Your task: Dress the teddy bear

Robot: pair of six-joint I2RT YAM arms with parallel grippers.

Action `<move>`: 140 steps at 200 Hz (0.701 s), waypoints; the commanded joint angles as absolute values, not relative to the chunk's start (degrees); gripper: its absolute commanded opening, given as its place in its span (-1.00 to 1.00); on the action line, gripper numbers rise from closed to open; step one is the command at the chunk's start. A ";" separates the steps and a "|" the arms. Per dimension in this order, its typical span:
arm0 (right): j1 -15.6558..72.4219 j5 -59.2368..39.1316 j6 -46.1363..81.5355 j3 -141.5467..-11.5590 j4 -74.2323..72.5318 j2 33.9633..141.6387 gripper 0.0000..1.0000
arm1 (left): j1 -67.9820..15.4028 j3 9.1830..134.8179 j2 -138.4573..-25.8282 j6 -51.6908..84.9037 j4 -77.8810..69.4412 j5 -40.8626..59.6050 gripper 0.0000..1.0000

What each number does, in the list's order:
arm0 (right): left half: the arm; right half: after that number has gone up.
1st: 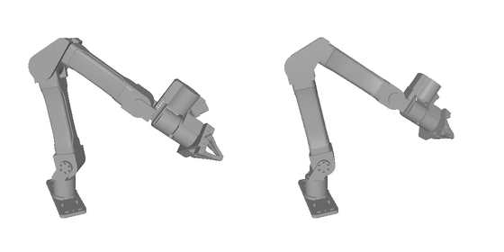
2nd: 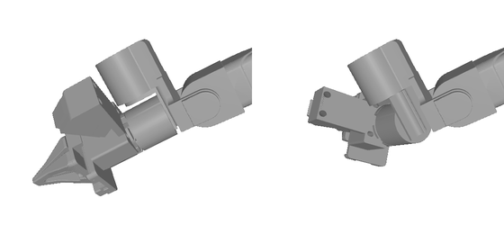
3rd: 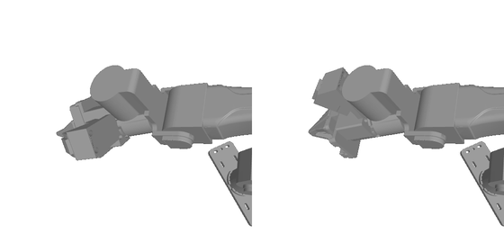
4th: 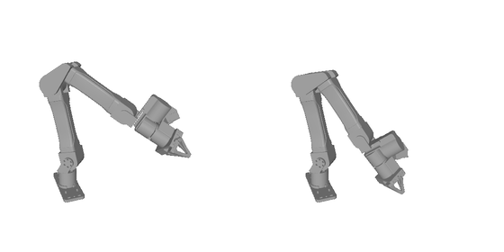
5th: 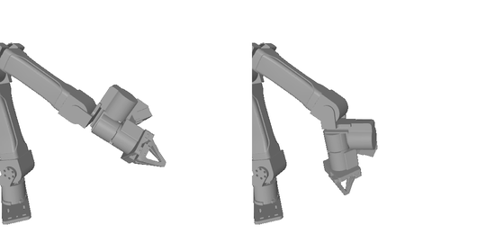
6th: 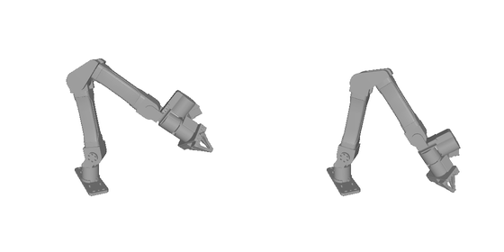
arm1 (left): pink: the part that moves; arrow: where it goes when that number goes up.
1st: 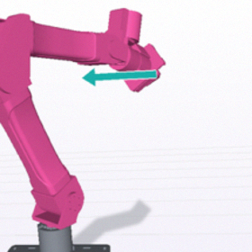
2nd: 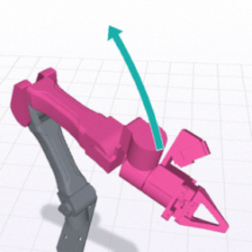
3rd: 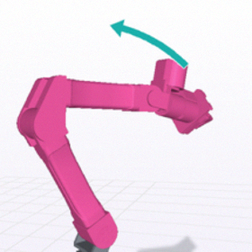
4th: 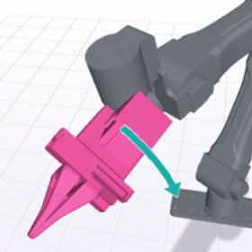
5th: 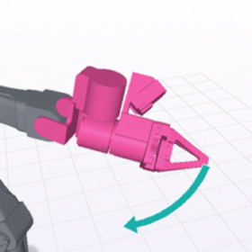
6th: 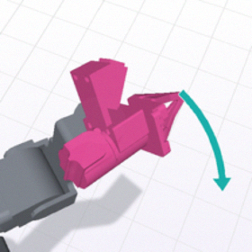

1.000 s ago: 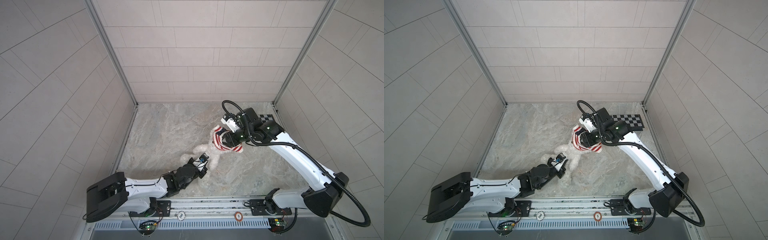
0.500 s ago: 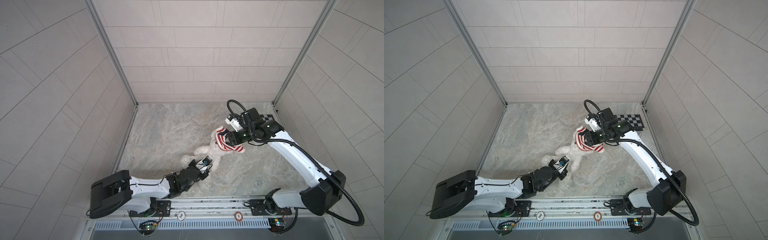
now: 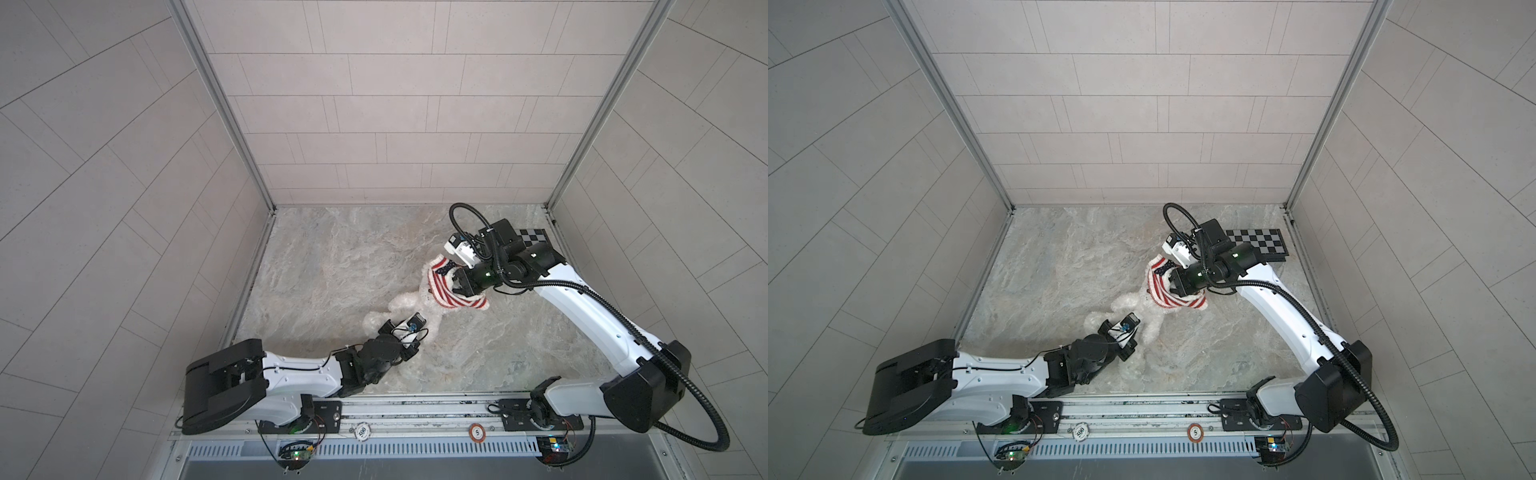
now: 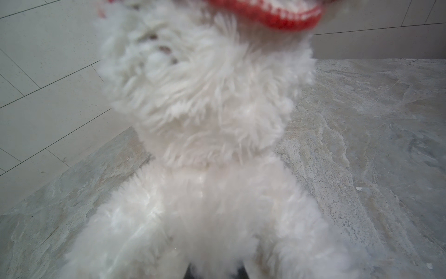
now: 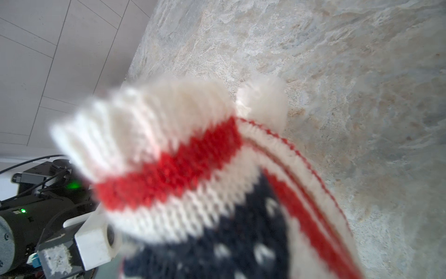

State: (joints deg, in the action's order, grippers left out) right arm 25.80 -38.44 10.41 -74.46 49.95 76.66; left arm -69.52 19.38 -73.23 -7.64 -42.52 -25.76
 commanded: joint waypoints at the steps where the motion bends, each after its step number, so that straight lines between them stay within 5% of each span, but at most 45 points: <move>1: 26.65 -40.91 8.91 -73.13 48.52 72.72 -0.94 | -68.72 22.91 -72.24 -3.74 -43.07 -27.33 -0.91; 26: 26.58 -37.89 9.75 -70.42 43.09 69.07 -1.00 | -63.62 23.47 -67.84 4.36 -36.75 -20.97 0.27; 46: 26.00 -34.90 9.59 -67.97 38.50 66.91 -1.00 | -58.10 22.10 -62.51 10.31 -32.03 -12.21 0.62; 87: 26.26 -30.08 6.79 -62.59 26.32 62.30 -1.00 | -49.46 22.40 -50.01 18.46 -18.72 3.47 0.72; 140: 32.94 -25.03 -5.98 -56.79 20.68 56.89 -1.00 | -39.73 31.66 -46.48 34.31 -14.09 23.74 0.23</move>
